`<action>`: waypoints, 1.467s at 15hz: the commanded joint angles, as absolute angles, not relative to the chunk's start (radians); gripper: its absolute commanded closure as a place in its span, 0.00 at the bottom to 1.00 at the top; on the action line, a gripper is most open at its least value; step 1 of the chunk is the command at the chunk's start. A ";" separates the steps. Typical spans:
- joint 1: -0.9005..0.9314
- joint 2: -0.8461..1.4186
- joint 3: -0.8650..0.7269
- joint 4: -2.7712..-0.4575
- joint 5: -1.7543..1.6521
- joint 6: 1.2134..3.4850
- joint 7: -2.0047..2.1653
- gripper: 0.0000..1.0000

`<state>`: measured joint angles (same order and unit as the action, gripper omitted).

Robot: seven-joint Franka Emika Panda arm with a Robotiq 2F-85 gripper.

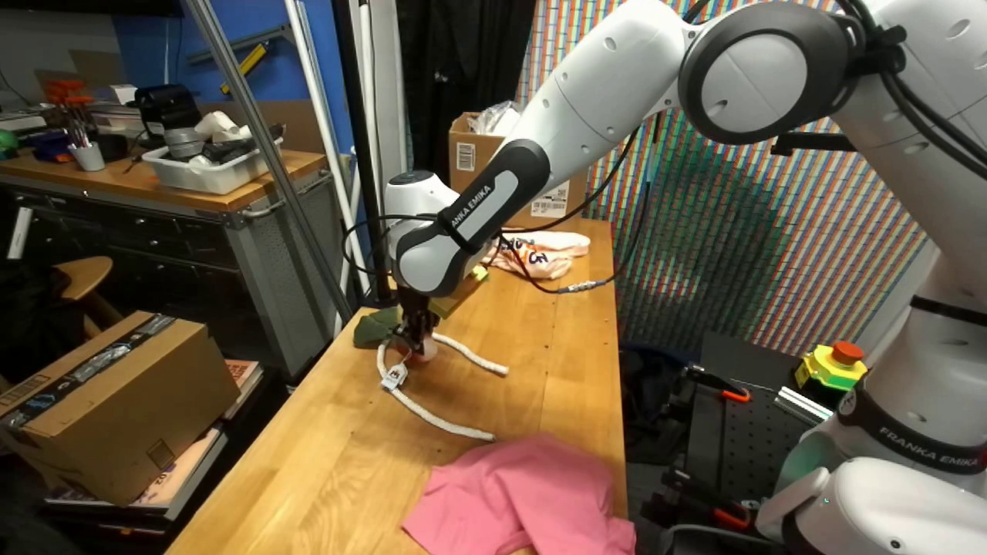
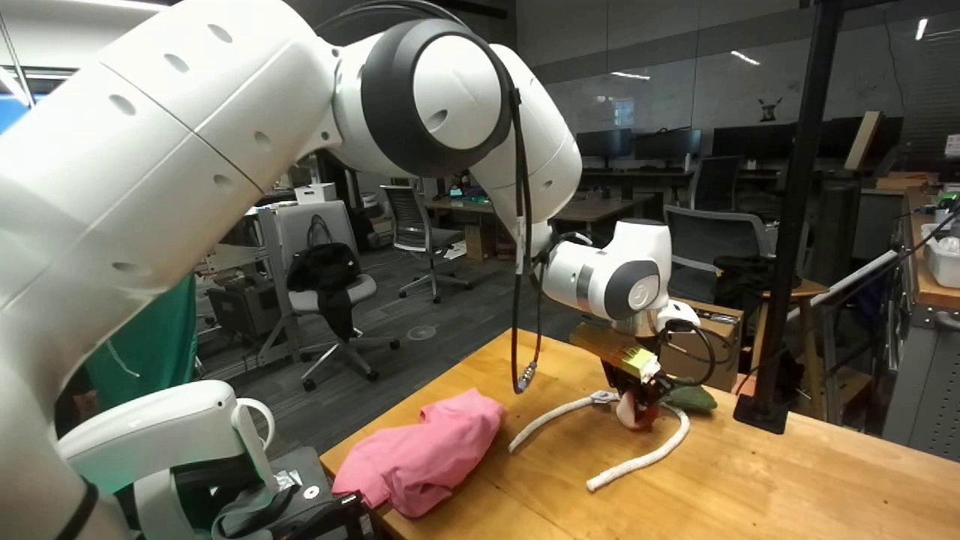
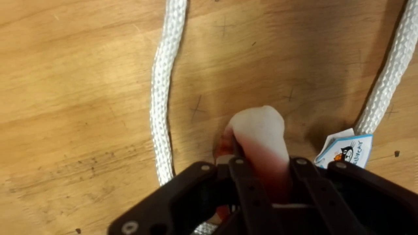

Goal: Separate the objects on the table.

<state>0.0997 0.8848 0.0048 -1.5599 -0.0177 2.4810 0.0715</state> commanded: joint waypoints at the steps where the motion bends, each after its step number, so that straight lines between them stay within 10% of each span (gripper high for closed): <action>1: 0.126 0.810 -0.022 -1.607 -0.033 2.482 0.125 0.95; 22: 0.136 0.436 -0.216 -2.068 -0.144 2.488 0.450 0.95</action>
